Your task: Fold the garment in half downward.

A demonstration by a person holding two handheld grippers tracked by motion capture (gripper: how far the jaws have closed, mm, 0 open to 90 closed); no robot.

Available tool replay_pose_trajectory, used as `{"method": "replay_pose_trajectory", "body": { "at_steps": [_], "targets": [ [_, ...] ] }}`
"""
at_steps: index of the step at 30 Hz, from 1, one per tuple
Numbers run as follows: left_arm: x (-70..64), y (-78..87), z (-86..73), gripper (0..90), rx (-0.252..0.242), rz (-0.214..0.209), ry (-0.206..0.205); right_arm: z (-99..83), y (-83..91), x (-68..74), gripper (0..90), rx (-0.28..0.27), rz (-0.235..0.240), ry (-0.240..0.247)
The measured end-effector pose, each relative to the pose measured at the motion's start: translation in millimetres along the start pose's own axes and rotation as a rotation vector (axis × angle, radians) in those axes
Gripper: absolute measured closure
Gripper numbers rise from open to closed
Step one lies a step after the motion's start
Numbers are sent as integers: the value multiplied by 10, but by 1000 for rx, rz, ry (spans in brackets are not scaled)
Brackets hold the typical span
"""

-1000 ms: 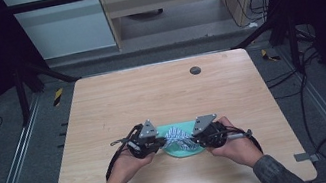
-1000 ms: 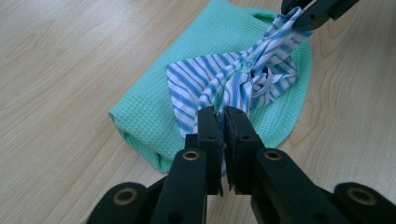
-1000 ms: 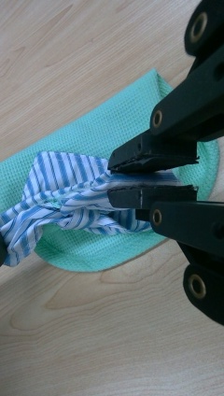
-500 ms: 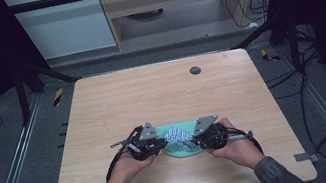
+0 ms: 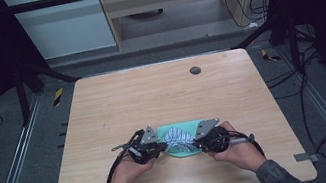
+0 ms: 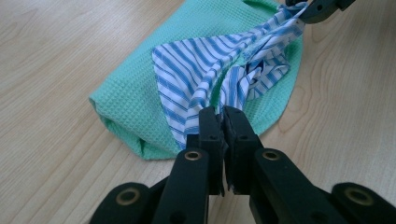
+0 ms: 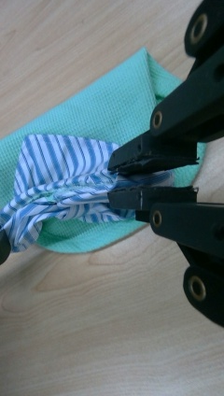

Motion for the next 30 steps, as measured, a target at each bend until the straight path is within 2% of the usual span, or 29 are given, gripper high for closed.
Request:
{"method": "replay_pose_trajectory", "body": {
  "at_steps": [6,11,14,17,20,25,26,28,30],
  "targets": [
    [-63,10,-82,873,2,-9,-5,-68,17,57,884,5,11,17],
    [-139,-20,-170,875,12,-31,-9,-117,-2,130,894,20,19,22],
    [-162,-35,-194,877,18,-28,-11,-142,-30,160,896,32,29,22],
    [-174,-33,-224,880,15,-33,-3,-198,-74,209,900,50,39,27],
    [-173,-31,-247,880,6,-47,24,-213,-81,222,900,55,41,30],
    [-197,-9,-263,881,20,-50,15,-214,-76,253,900,69,32,49],
    [-195,2,-264,881,32,-51,0,-215,-72,253,900,71,30,49],
    [-214,6,-263,882,26,-53,7,-216,-64,254,900,74,31,51],
    [-228,2,-266,882,41,-53,-12,-220,-55,258,900,75,28,56]
  ]
}}
Point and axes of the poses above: each handheld gripper's, and its own axes: y roughly backward along the jaws, z roughly out of its top, x roughly to its left, the point moved 2 cm from there along -y, roughly forward along the jaws, and after that the axes turned 2 degrees about -z, right-handed, at the moved point
